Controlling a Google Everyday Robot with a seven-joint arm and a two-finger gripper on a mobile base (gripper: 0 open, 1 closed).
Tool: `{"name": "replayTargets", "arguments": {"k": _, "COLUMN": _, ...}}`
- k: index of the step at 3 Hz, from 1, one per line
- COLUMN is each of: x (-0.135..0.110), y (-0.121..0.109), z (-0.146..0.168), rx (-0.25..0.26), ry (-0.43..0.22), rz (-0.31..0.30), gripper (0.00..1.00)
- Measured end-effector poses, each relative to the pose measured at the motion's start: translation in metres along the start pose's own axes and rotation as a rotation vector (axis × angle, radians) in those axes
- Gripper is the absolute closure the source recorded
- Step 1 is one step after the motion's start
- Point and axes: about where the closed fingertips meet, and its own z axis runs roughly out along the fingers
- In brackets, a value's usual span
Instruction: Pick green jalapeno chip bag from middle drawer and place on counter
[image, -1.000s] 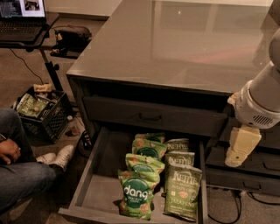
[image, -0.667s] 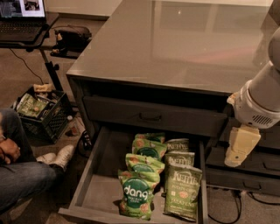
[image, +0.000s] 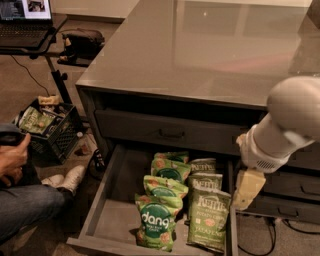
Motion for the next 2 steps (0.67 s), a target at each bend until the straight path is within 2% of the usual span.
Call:
{"name": "replayTargets", "arguments": {"k": 1, "x": -0.0043, "y": 0.0095, "z": 0.0661, "rx": -0.085, "ry": -0.004, "rz": 0.013, "gripper": 0.00}}
{"name": "replayTargets", "arguments": {"k": 2, "x": -0.0035, "y": 0.0092, "z": 0.0676, "rx": -0.071, "ry": -0.015, "rz": 0.014, "gripper": 0.00}}
